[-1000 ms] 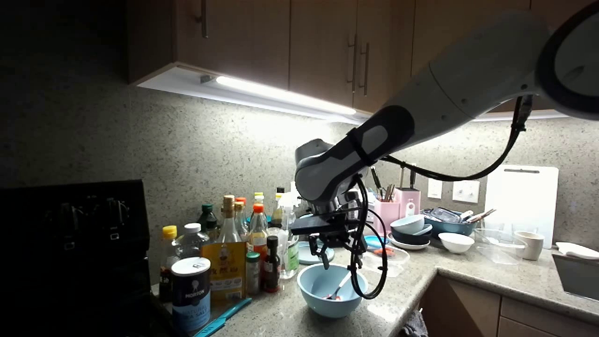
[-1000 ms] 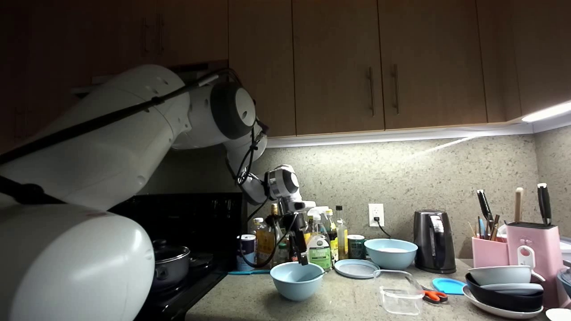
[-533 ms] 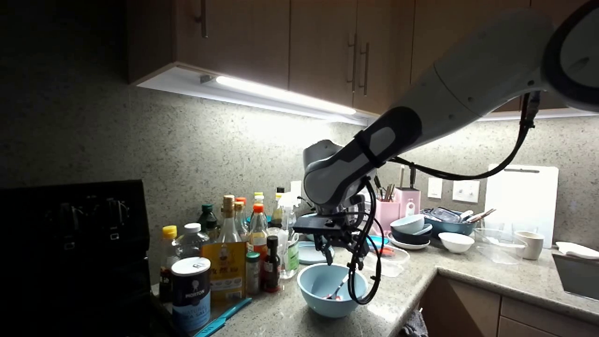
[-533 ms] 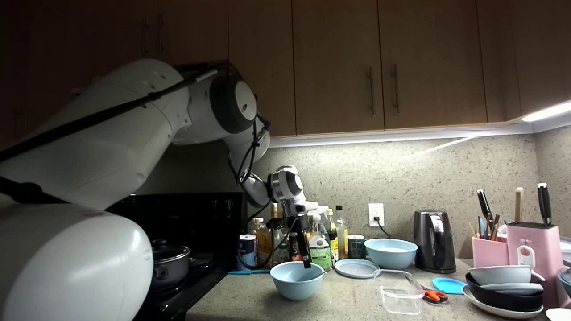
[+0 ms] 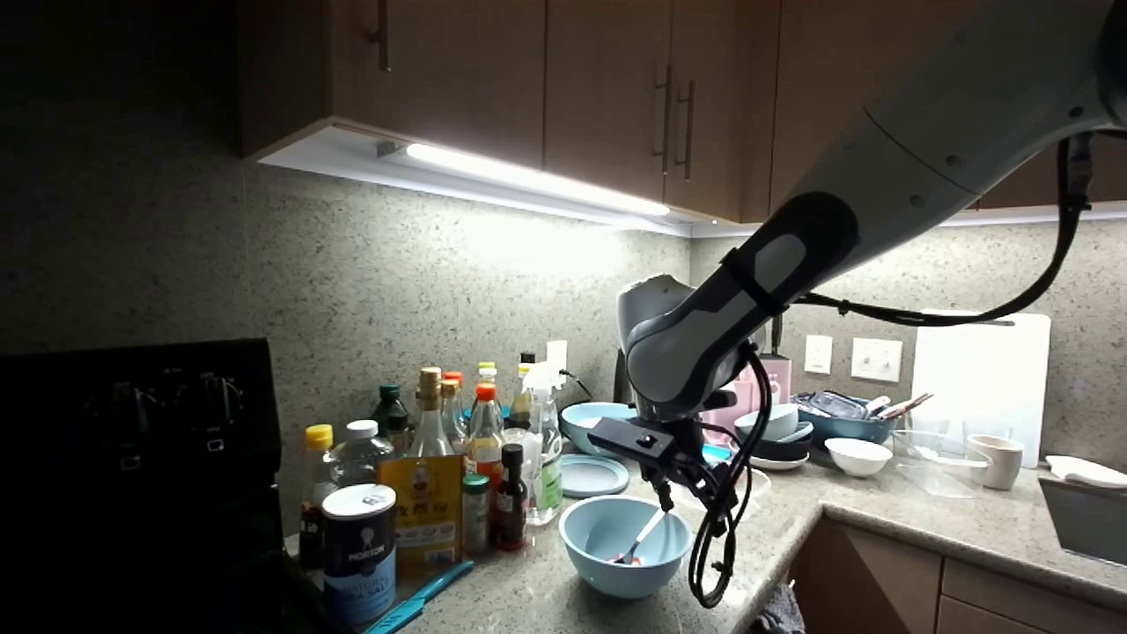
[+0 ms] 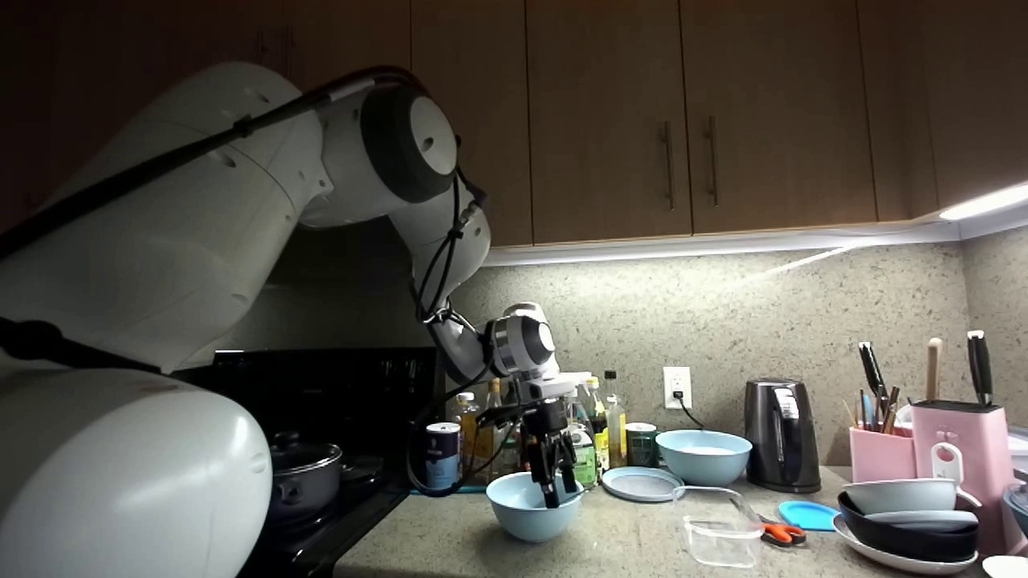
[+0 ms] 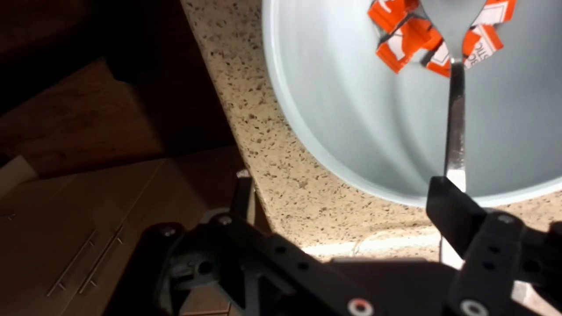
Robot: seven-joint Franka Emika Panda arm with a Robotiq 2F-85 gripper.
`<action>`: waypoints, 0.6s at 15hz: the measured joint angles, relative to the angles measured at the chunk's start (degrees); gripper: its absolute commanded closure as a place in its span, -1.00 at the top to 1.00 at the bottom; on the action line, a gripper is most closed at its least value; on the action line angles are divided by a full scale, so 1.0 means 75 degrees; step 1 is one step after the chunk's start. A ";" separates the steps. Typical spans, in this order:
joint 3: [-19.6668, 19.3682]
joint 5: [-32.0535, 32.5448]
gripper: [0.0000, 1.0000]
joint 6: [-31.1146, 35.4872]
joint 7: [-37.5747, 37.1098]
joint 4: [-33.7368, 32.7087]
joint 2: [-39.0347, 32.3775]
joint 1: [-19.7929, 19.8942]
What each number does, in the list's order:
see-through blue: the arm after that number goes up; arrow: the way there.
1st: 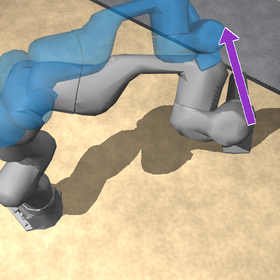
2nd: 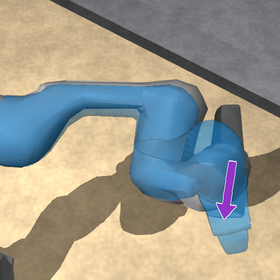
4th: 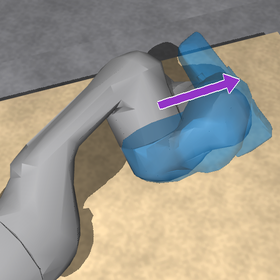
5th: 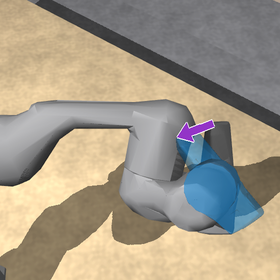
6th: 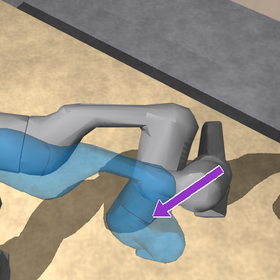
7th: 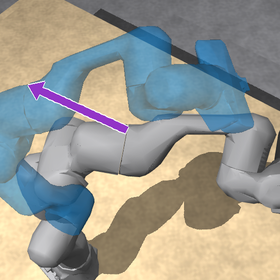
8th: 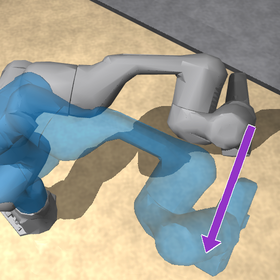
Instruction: Remove the spoon from the bowl and put it in the container
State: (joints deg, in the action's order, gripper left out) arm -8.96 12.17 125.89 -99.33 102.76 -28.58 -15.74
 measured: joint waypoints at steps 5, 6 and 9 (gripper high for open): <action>-0.0004 0.0953 1.00 0.0223 -0.0684 0.0511 0.0421 -0.0028; -0.0009 0.1358 1.00 0.0356 -0.0803 0.0547 0.0482 -0.0043; -0.0016 0.2410 1.00 0.0757 -0.1050 0.0550 0.0593 -0.0048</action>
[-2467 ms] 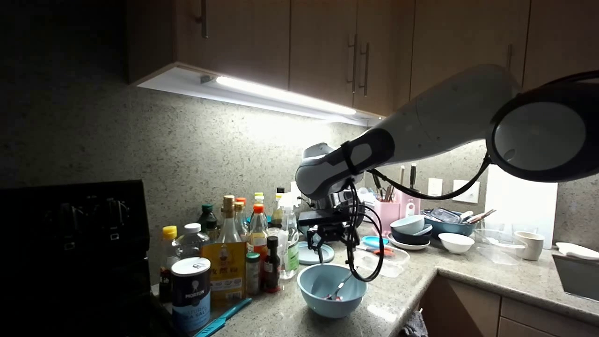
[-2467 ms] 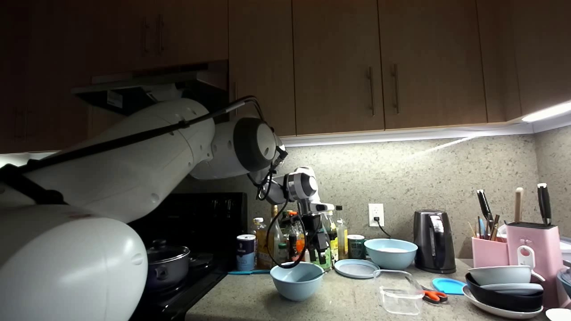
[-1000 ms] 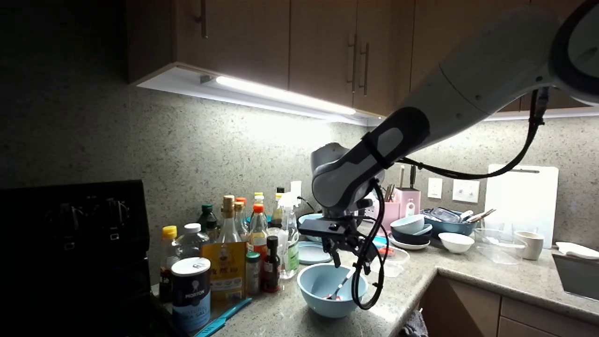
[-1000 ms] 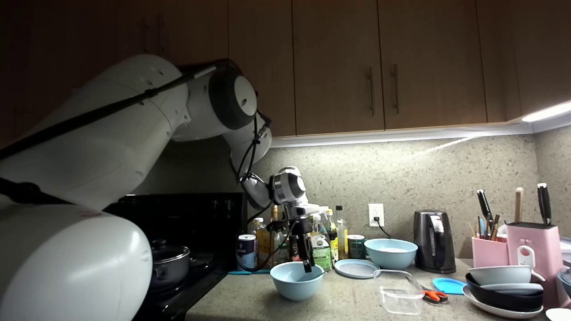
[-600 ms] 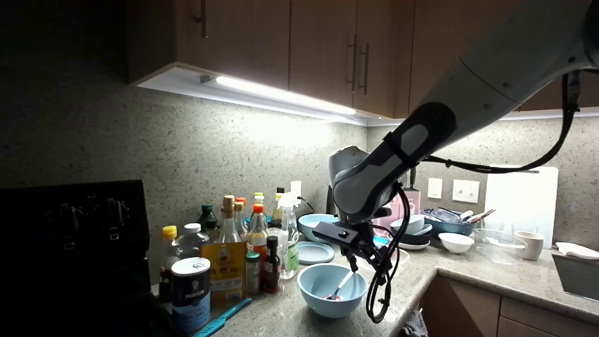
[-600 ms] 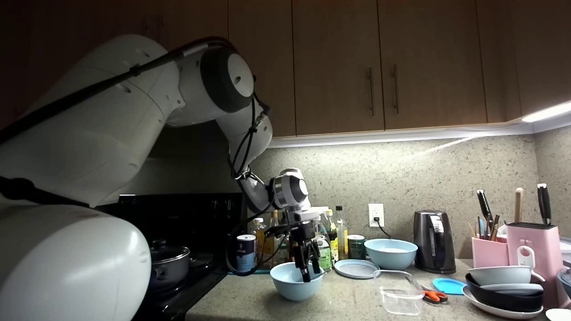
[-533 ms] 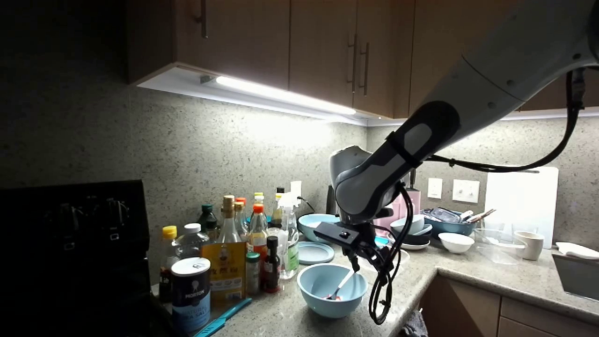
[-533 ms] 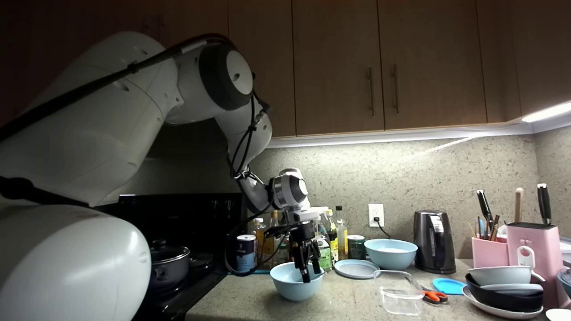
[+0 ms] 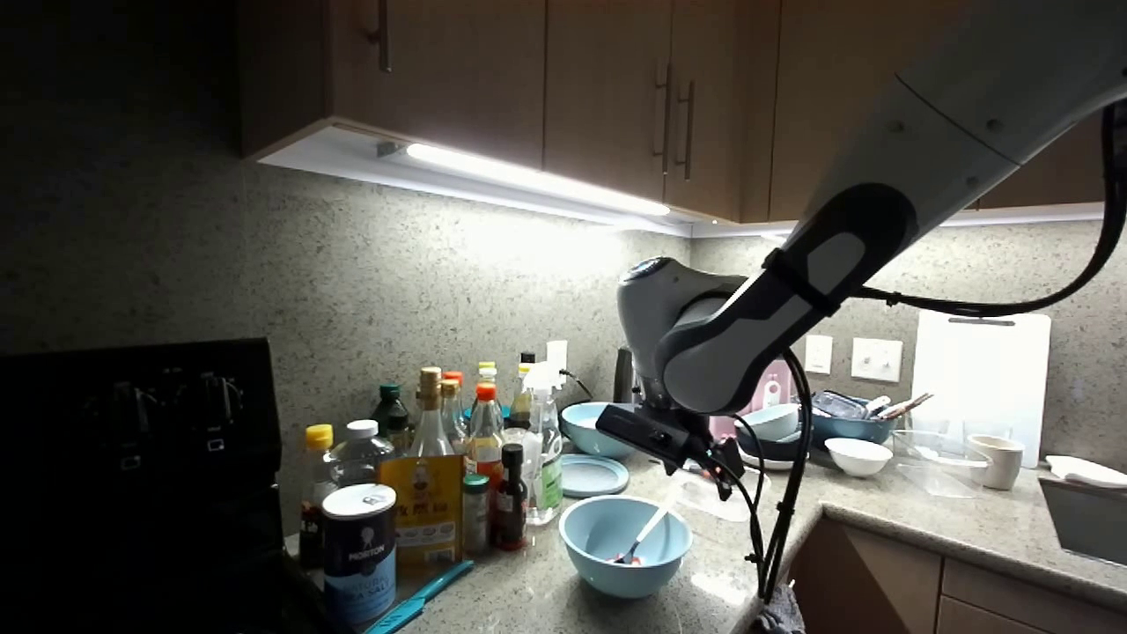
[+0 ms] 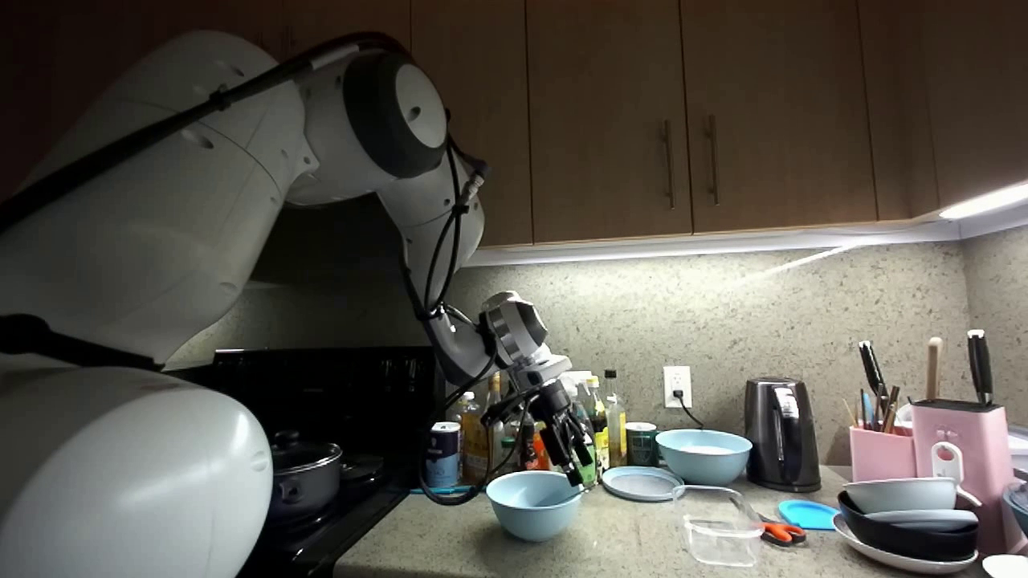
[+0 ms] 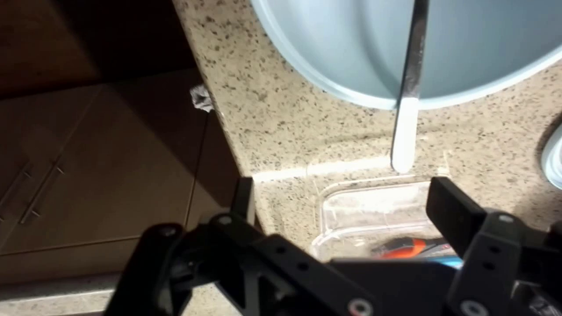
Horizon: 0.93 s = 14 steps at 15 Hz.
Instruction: Remove the spoon from the bowl and put it in the container
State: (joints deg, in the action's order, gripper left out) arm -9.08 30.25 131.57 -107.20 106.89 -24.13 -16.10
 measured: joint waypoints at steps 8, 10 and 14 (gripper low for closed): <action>0.0430 -0.0655 1.00 0.0314 0.0725 -0.0176 -0.0335 0.0519; 0.0541 -0.1076 0.73 0.0314 0.1144 -0.0329 -0.0545 0.0664; 0.0614 -0.1692 0.05 0.0313 0.1925 -0.0674 -0.0903 0.0846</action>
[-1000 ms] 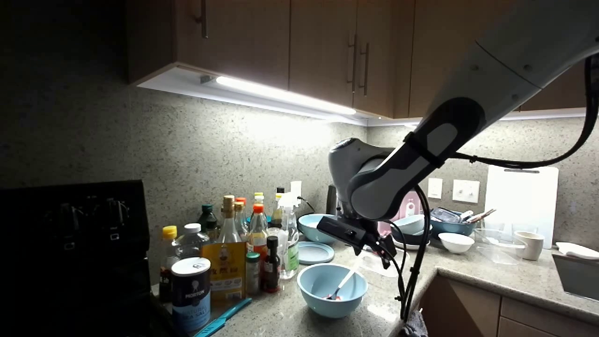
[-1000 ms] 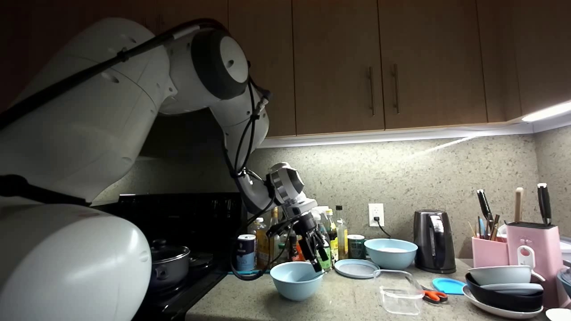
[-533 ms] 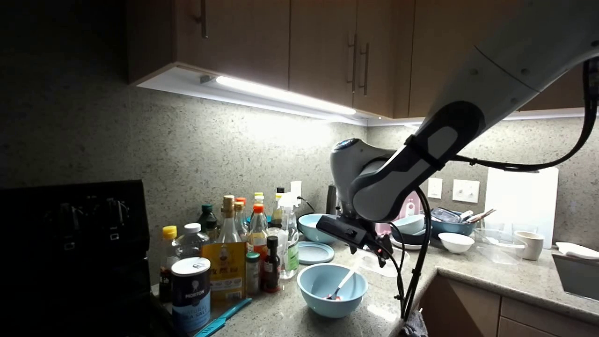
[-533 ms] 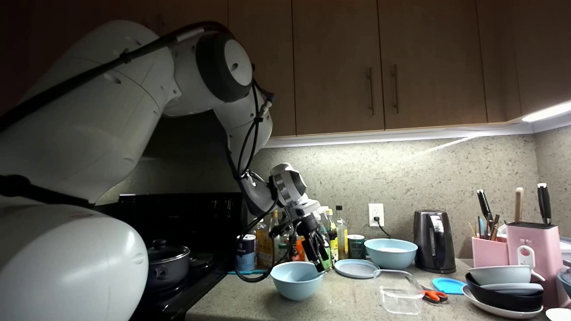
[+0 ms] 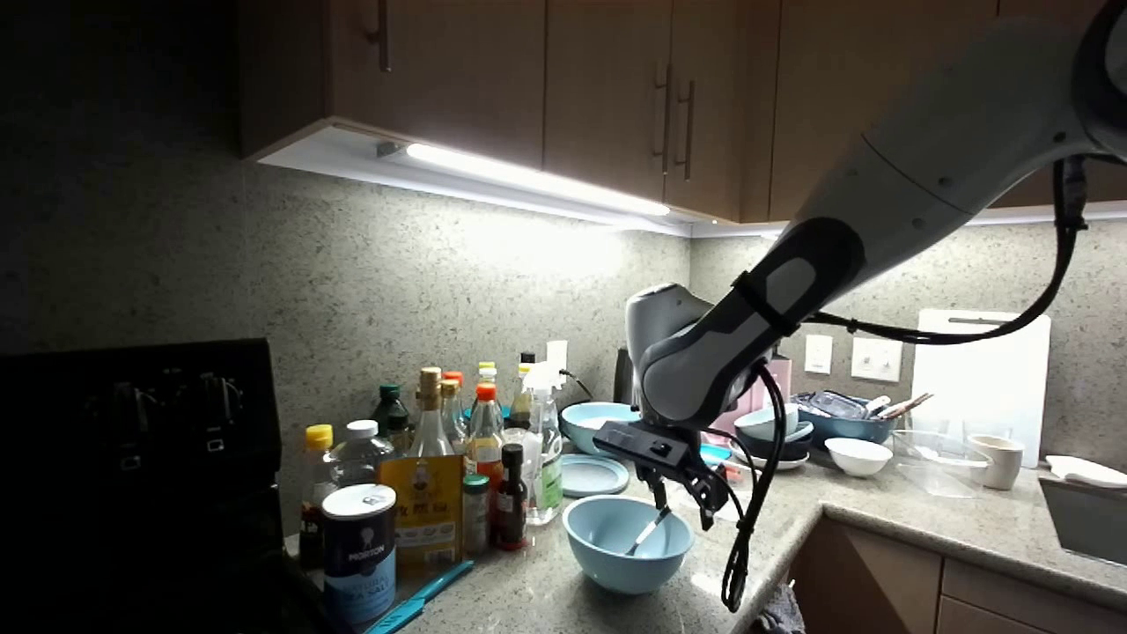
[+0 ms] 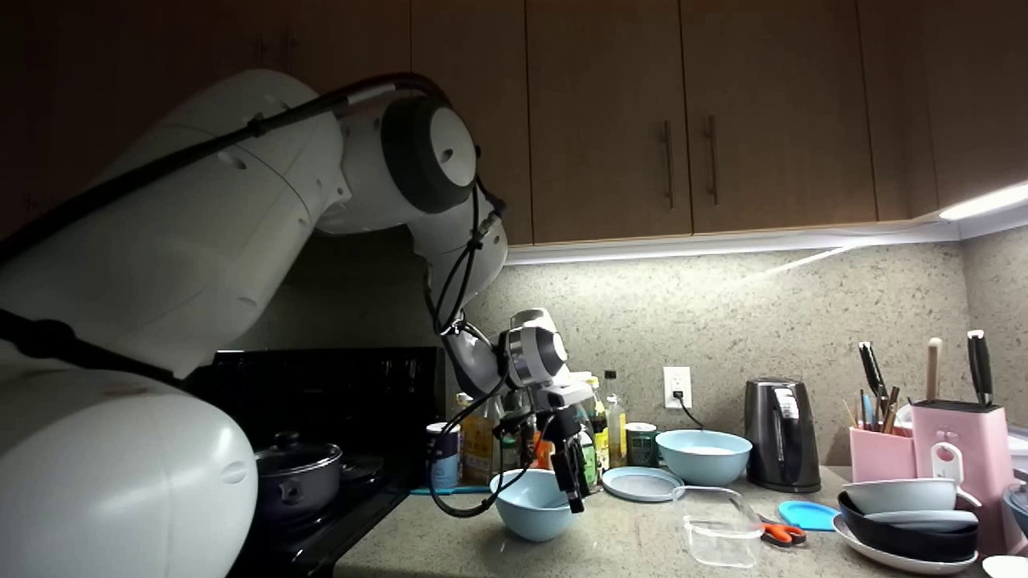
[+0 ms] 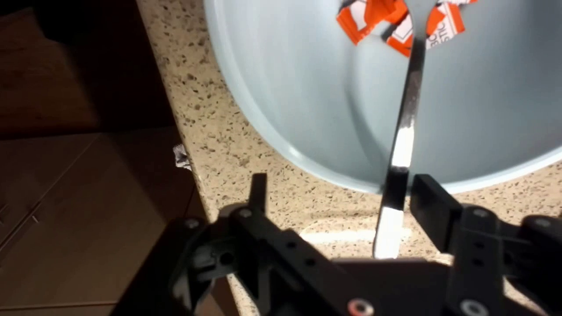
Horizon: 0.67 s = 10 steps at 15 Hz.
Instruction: Remove the spoon from the bowl and put it in the container
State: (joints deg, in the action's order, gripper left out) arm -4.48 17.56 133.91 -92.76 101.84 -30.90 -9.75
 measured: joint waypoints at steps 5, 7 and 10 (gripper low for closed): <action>-0.0024 -0.0157 -0.63 -0.0014 0.0415 -0.0366 -0.0246 0.0039; -0.0041 -0.0157 -0.85 -0.0014 0.0420 -0.0454 -0.0299 0.0032; -0.0176 -0.0032 -0.94 0.0012 0.0415 -0.0497 -0.0291 -0.0122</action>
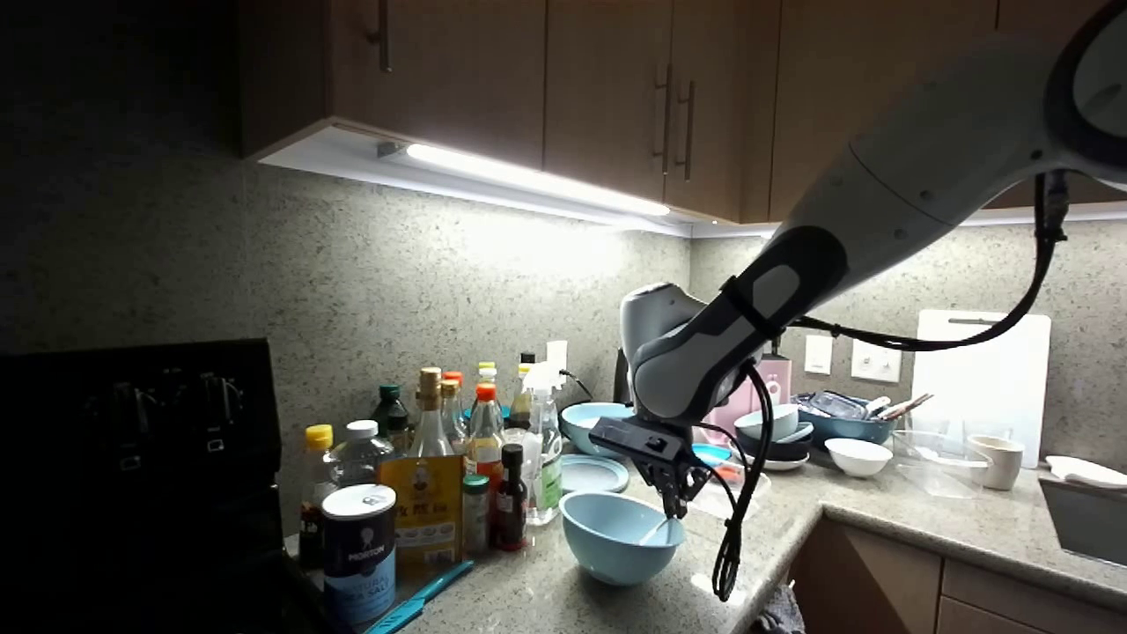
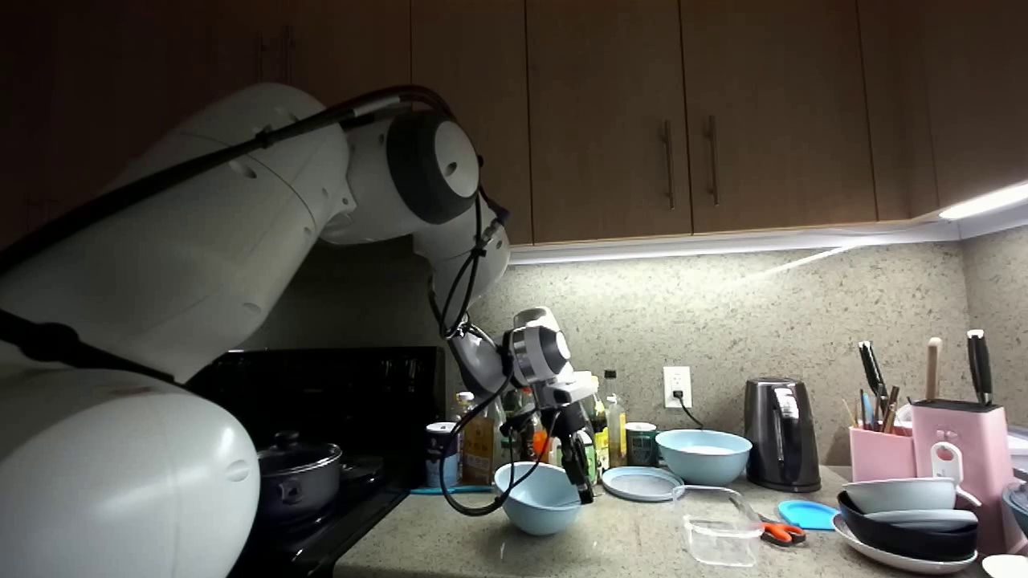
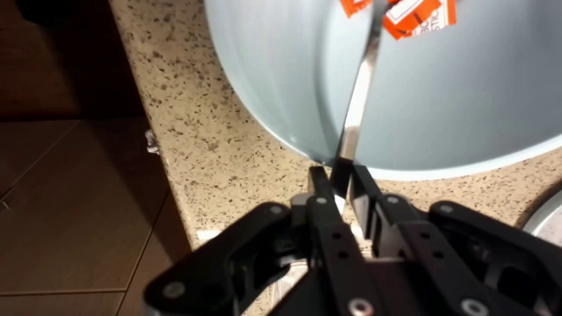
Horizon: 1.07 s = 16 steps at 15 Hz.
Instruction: Remove the spoon from the bowl and put it in the container
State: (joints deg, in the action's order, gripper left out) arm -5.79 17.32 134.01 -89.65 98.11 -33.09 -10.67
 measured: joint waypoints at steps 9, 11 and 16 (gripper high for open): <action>-0.0645 0.1698 -0.88 0.0365 -0.1249 0.0227 0.0325 -0.1104; -0.0644 0.1871 -0.88 0.0414 -0.1411 0.0311 0.0400 -0.1132; -0.0644 0.2127 -0.02 0.0427 -0.1644 0.0475 0.0485 -0.1127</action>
State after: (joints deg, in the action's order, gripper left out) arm -10.63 33.27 137.21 -101.98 101.67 -29.45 -19.12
